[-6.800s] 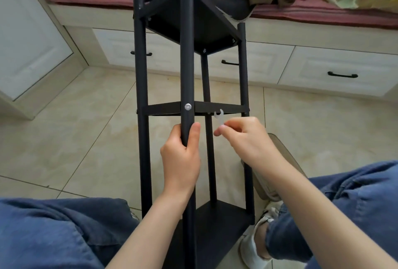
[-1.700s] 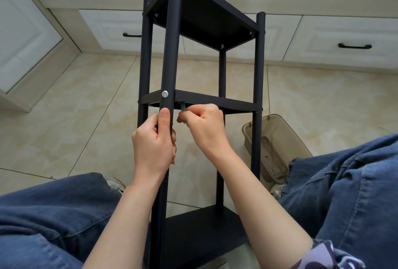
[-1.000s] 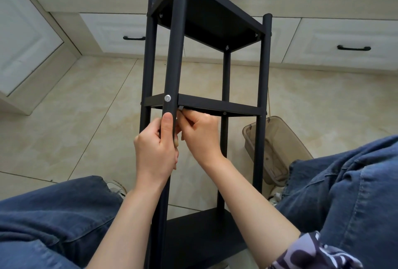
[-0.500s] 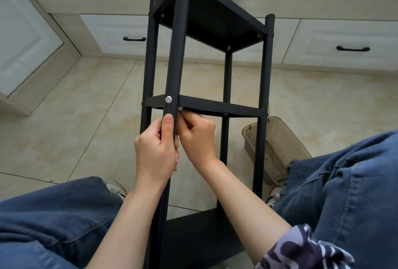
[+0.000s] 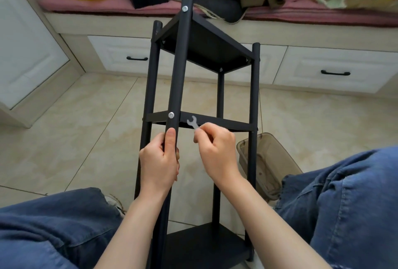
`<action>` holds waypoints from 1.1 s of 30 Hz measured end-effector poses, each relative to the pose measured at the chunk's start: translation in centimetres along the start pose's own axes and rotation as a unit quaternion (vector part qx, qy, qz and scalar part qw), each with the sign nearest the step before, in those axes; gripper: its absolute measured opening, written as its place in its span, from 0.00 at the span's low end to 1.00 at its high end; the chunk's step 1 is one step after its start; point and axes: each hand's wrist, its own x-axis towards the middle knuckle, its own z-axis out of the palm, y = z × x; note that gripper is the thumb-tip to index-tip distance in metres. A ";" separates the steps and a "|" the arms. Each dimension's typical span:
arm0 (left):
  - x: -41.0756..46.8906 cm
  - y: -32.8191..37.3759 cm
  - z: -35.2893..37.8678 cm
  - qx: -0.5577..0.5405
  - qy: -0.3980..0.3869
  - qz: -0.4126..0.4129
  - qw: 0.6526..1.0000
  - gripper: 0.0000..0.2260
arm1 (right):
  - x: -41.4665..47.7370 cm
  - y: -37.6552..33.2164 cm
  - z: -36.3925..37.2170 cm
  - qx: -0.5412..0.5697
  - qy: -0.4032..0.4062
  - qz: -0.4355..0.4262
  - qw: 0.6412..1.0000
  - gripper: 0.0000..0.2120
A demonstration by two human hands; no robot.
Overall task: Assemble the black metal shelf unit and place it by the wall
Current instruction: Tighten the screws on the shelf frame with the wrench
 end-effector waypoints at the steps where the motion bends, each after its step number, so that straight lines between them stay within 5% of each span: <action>1: -0.1 0.1 0.0 -0.003 -0.002 0.000 1.000 0.24 | 0.4 -0.9 -0.6 0.011 0.001 0.009 1.000 0.14; 13: -1.7 1.3 0.1 -0.021 -0.044 0.002 0.999 0.23 | 10.6 -8.0 -5.6 0.116 -0.156 0.117 0.974 0.09; 18: -1.7 1.5 0.3 -0.014 -0.055 0.000 0.998 0.23 | 12.8 -8.9 -5.8 0.213 -0.166 0.132 0.954 0.08; 33: -0.4 3.1 0.6 -0.032 -0.030 -0.018 0.999 0.20 | 14.2 -11.1 -5.6 0.223 -0.175 0.091 0.955 0.07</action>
